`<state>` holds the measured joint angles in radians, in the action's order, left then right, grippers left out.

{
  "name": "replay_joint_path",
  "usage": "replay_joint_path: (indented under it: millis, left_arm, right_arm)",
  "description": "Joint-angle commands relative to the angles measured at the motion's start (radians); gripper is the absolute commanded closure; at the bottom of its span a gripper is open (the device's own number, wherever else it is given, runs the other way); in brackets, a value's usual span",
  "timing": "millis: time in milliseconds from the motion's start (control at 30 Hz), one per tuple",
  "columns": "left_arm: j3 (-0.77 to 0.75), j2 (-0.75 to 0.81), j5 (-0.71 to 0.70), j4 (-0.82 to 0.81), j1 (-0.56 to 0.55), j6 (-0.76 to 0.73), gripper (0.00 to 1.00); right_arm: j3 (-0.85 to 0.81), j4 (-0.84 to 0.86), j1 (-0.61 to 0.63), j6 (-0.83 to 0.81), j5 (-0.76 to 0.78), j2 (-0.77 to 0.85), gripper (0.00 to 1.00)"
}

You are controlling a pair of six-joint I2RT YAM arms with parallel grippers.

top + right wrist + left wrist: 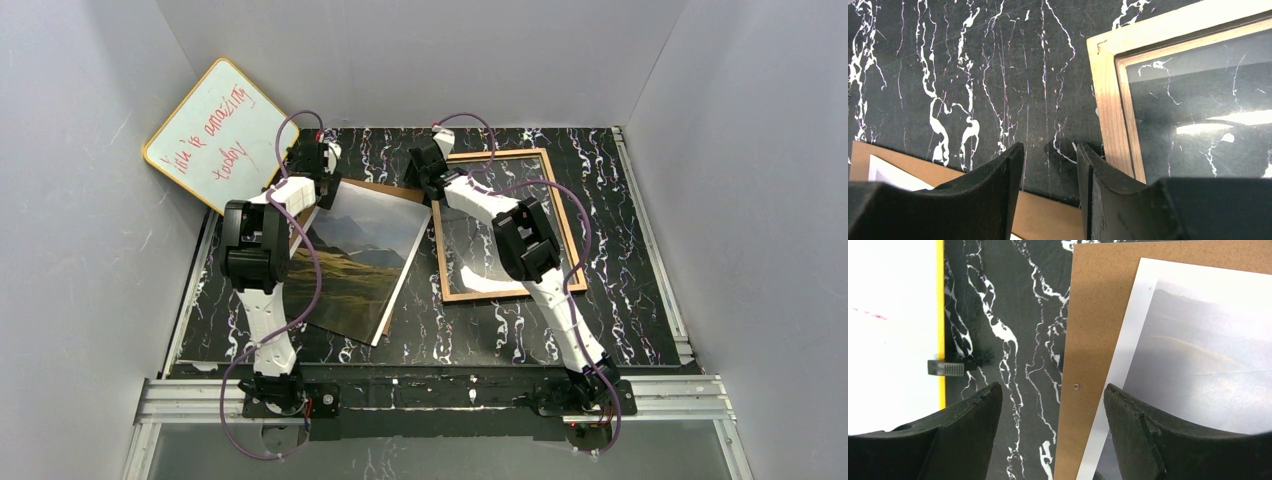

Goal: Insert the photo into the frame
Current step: Move the photo frame to the center of the board.

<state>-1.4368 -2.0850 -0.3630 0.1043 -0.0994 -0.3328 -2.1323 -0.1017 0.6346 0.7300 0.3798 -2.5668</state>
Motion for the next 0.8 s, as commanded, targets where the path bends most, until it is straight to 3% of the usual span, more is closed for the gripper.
replay_joint_path:
  millis: [0, 100, 167, 333, 600, 767]
  left_arm:
    - [0.117, -0.087, -0.066, 0.266, 0.045, -0.042, 0.27]
    - [0.135, -0.067, -0.06, 0.265, 0.052, -0.046, 0.27]
    - [0.147, -0.051, -0.051, 0.265, 0.053, -0.045, 0.27]
    - [0.14, -0.015, -0.039, 0.281, 0.056, -0.034, 0.24]
    - [0.02, 0.056, 0.013, 0.396, 0.062, -0.019, 0.1]
    - [0.003, 0.105, 0.018, 0.458, 0.063, -0.042, 0.06]
  right_arm:
    - [-0.05, -0.116, 0.0, -0.019, -0.001, -0.001, 0.47]
    - [-0.036, -0.124, 0.001, -0.007, -0.021, 0.017, 0.42]
    - [0.012, -0.101, 0.002, 0.011, -0.051, 0.06, 0.33]
    - [0.115, -0.147, -0.002, 0.101, -0.222, 0.212, 0.19]
    - [0.642, -0.047, 0.037, 0.238, -0.431, 0.548, 0.15]
    - [0.821, 0.043, 0.069, 0.29, -0.488, 0.62, 0.15]
